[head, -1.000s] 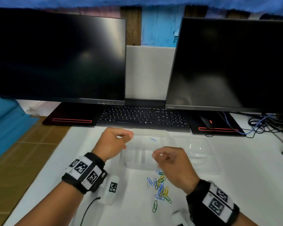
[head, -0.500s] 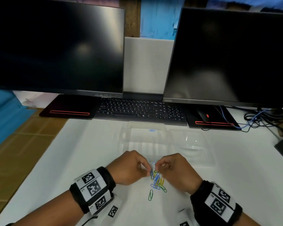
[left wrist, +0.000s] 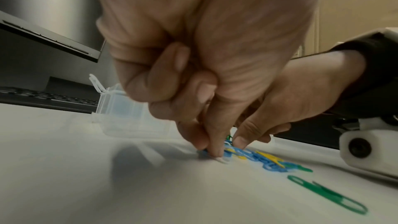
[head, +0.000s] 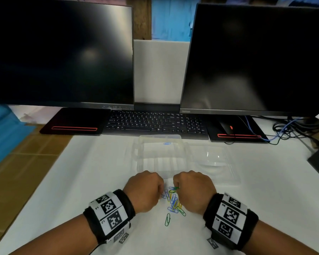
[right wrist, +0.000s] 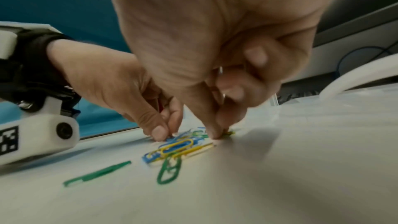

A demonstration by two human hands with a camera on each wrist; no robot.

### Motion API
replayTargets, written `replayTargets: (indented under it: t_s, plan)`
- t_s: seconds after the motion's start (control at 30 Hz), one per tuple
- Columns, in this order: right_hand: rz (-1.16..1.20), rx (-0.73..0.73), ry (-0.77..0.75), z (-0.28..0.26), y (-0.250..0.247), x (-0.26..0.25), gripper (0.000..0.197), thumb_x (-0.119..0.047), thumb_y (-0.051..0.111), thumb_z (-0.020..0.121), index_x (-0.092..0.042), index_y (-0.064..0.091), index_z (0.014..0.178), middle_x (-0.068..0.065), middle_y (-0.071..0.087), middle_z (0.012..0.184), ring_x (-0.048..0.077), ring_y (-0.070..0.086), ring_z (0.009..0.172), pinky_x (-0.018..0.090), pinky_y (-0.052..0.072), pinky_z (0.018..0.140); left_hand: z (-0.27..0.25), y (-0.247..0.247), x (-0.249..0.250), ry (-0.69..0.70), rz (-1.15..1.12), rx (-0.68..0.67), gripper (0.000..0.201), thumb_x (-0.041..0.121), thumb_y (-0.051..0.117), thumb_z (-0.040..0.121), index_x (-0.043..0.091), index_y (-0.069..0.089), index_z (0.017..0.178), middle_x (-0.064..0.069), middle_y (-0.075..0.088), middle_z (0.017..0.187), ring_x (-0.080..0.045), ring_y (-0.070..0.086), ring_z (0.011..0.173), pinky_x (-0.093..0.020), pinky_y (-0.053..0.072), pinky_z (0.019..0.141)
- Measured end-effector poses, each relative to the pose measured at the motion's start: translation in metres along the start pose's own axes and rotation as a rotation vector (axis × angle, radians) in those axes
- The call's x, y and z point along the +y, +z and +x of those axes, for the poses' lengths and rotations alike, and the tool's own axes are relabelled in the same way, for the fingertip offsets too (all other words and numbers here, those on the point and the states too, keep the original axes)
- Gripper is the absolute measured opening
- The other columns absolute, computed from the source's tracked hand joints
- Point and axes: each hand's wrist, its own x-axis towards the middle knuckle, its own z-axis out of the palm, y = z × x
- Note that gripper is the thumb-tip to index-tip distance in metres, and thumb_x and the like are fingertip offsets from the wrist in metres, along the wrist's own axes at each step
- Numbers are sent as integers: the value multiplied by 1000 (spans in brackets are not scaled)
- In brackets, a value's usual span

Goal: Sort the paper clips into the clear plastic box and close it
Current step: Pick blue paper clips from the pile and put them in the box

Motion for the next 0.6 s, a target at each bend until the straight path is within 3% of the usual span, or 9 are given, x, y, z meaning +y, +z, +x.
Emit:
replayTargets:
  t_s: [0.13,0.23,0.3,0.4,0.5,0.6]
  plan:
    - [169,-28,45,1,-2,7,14,-20,51,83,-22,64,88,-2,67,89,23,62,84,26,39,65,-1,1,-2,7,40,-19,20,13,52,86,22,68,93,2,70,98,-19,63,89,-23,38,65]
    - [504,24,87,-2,-5,17,16,-23,57,84,-27,62,70,-9,57,60,7,53,58,23,41,58,-3,-8,-7,-24,-53,10,25,12,45,85,24,66,91,6,69,91,-17,63,85,-24,39,64]
    - [758,56,95,-9,-8,18,20,-19,65,84,-24,64,64,-8,56,54,3,47,48,17,39,54,-4,-14,-10,-23,-213,34,21,15,47,88,25,64,86,10,65,82,-9,60,77,-24,44,65]
    - [1020,14,89,-20,-13,12,18,-11,68,84,-16,66,67,-10,59,54,3,51,52,14,41,53,-7,-19,-9,-27,-562,79,17,12,52,91,20,64,81,10,64,76,2,56,64,-13,42,60]
    - [1197,15,104,-22,-18,8,10,-5,66,85,-5,67,75,7,67,67,11,63,62,22,48,52,-12,-22,-2,-56,-927,93,18,2,55,89,14,64,78,-2,68,71,-5,61,62,-21,45,59]
    - [1314,40,112,-20,-25,4,8,3,60,86,1,65,81,19,72,83,19,67,67,28,49,54,-16,-27,2,-69,-1107,113,13,0,61,87,11,67,92,-5,68,69,-9,63,62,-21,48,58]
